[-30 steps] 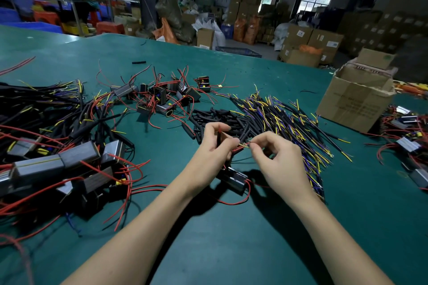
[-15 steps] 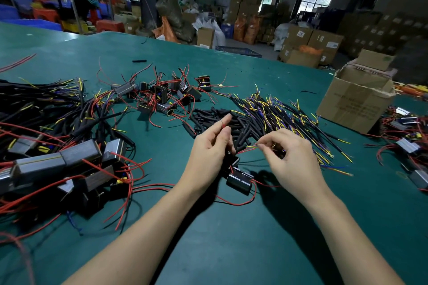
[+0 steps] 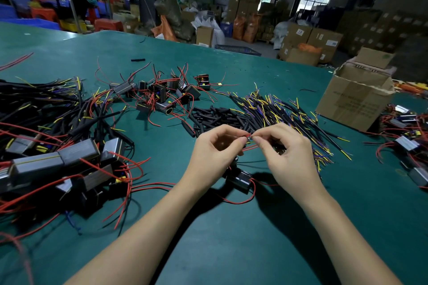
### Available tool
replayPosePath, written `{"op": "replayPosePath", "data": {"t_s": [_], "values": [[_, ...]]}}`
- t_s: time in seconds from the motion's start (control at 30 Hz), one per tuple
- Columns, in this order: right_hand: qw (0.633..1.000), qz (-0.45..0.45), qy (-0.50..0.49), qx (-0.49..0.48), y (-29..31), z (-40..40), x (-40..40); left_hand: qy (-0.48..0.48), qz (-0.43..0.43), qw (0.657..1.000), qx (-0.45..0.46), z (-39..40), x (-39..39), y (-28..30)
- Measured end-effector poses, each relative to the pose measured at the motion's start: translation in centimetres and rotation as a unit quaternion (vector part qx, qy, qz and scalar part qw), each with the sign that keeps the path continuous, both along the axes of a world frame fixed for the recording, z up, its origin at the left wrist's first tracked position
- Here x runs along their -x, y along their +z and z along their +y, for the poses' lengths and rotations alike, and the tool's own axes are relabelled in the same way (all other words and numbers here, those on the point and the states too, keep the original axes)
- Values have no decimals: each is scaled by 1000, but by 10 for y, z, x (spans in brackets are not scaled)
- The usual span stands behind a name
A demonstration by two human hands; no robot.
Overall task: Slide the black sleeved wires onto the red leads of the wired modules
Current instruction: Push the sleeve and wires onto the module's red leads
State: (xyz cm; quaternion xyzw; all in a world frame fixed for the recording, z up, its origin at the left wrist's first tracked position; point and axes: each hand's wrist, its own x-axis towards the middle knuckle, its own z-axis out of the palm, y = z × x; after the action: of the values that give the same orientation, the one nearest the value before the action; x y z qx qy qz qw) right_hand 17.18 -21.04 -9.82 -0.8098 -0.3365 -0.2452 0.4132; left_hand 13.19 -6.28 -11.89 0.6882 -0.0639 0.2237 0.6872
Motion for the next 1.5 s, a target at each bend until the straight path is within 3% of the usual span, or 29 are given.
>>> {"op": "replayPosePath", "data": {"t_s": [0.67, 0.9, 1.07, 1.23, 1.5], "values": [[994, -63, -10, 90, 10, -1, 5, 20, 2, 1000, -11, -1, 5, 13], [974, -144, -77, 156, 14, -2, 11, 8, 14, 1000, -12, -2, 7, 16], [986, -92, -39, 135, 14, -3, 10, 9, 9, 1000, -12, -2, 9, 18], [988, -99, -26, 113, 14, -2, 10, 8, 9, 1000, -14, -2, 10, 17], [960, -235, -13, 151, 11, -3, 7, -15, 44, 998, -33, 2, 9, 22]]}}
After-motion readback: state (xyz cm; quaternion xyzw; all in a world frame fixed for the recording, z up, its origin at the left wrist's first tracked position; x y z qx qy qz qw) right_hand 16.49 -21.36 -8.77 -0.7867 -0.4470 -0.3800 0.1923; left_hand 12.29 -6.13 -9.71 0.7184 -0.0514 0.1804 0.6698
